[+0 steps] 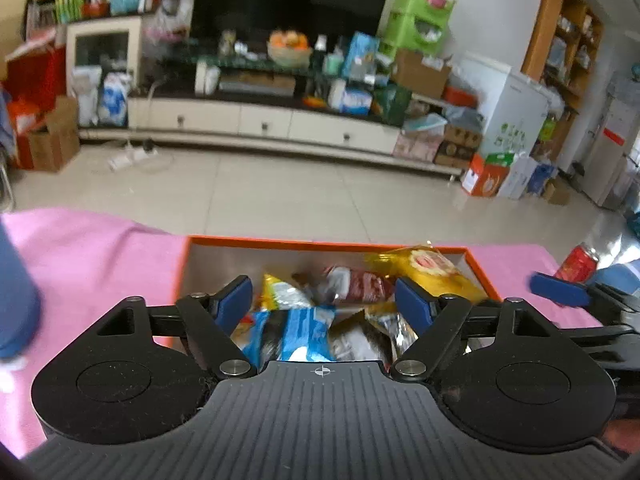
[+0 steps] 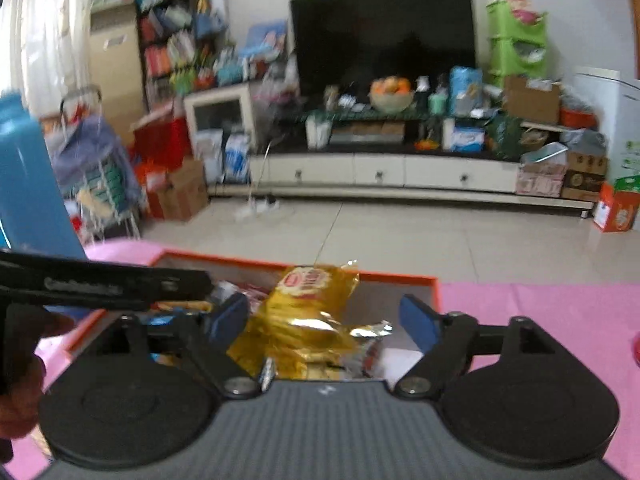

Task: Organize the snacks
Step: 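Carry both snacks over the orange box and open both tools, then move both tools back toward the remaining snacks on the table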

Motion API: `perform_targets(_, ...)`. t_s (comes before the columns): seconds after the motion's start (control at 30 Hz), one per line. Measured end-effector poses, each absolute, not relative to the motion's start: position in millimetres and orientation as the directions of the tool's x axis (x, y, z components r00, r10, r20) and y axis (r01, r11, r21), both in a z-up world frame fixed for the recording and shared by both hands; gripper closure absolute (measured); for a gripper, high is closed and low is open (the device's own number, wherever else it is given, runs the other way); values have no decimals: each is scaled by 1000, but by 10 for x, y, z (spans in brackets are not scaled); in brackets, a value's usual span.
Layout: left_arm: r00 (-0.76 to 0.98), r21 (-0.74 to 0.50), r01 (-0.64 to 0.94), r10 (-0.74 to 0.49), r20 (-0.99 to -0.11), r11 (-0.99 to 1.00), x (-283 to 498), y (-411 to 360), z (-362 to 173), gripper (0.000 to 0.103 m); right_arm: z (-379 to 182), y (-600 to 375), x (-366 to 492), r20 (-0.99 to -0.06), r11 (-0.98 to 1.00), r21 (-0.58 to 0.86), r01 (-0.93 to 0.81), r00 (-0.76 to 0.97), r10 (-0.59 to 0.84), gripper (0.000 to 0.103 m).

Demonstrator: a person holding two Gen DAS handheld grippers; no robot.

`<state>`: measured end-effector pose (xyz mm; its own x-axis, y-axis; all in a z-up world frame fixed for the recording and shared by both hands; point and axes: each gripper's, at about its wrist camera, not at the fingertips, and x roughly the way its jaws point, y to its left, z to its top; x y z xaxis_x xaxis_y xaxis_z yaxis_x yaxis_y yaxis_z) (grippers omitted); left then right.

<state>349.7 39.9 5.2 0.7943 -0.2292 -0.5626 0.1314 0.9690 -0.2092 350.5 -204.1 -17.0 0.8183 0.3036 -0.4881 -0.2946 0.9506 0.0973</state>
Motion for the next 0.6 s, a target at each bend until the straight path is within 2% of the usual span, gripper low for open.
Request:
perform_targets(0.1, 805, -193, 131, -218, -552, 972, 3099, 463, 128, 39, -114, -2255, 3081, -474, 958, 133, -256, 832, 288, 11)
perform_targets(0.2, 794, -214, 116, -220, -567, 970, 2687, 546, 114, 39, -202, -2469, 2640, -506, 962, 184, -203, 820, 270, 11)
perform_targets(0.37, 743, -228, 68, -202, -638, 971, 1968, 656, -88, 39, -523, -2726, 1944, -619, 957, 280, -81, 747, 244, 11)
perform_targets(0.6, 644, -217, 21, -179, -744, 976, 1141, 723, -477, 39, -703, -2740, 1345, -682, 950, 310, -40, 686, 252, 11)
